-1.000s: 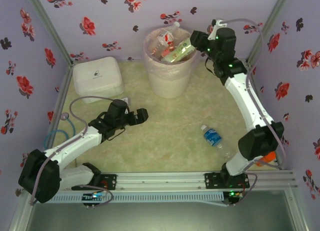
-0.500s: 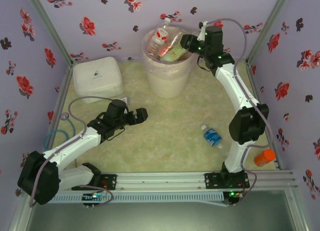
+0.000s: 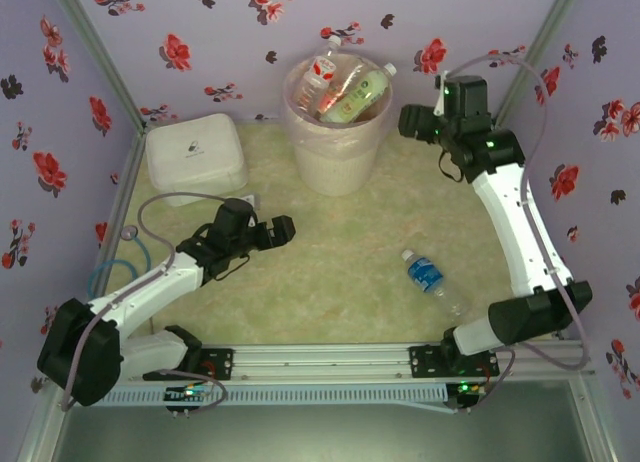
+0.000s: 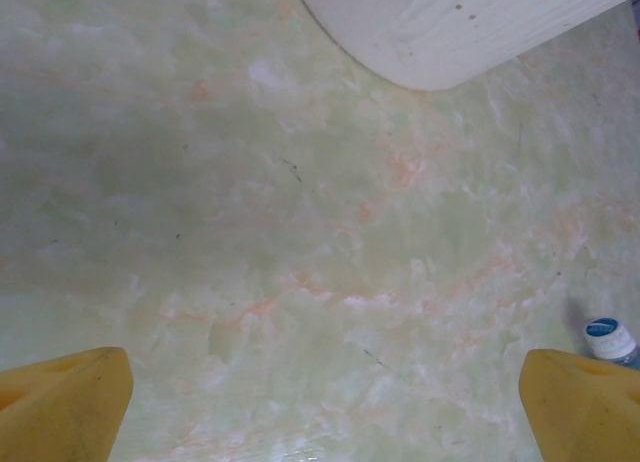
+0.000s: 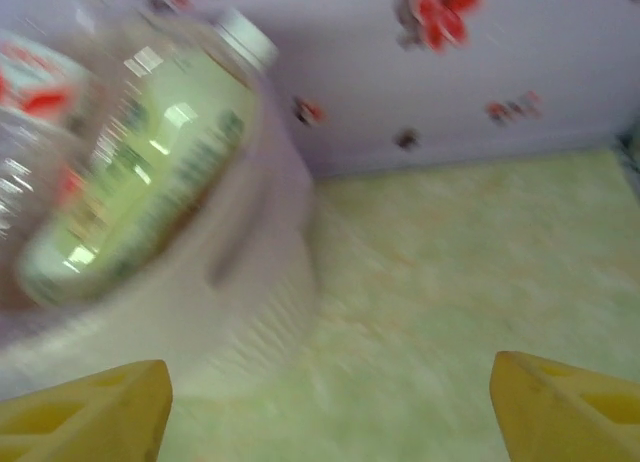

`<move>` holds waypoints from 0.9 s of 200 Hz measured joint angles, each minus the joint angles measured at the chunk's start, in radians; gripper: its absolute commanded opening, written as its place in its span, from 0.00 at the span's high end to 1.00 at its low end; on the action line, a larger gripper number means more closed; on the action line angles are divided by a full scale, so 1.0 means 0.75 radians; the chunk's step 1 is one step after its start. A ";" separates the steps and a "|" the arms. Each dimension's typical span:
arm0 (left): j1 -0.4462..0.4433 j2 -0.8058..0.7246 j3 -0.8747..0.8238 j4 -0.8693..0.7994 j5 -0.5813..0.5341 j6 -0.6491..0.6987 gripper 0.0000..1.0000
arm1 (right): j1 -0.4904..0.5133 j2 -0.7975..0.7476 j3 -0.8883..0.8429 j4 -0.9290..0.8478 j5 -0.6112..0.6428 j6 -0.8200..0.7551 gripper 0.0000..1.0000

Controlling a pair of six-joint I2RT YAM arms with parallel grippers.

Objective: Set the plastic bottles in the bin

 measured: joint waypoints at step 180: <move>0.026 0.154 0.128 -0.013 0.076 0.098 0.00 | 0.185 0.629 -0.460 -0.758 -0.006 -0.152 0.01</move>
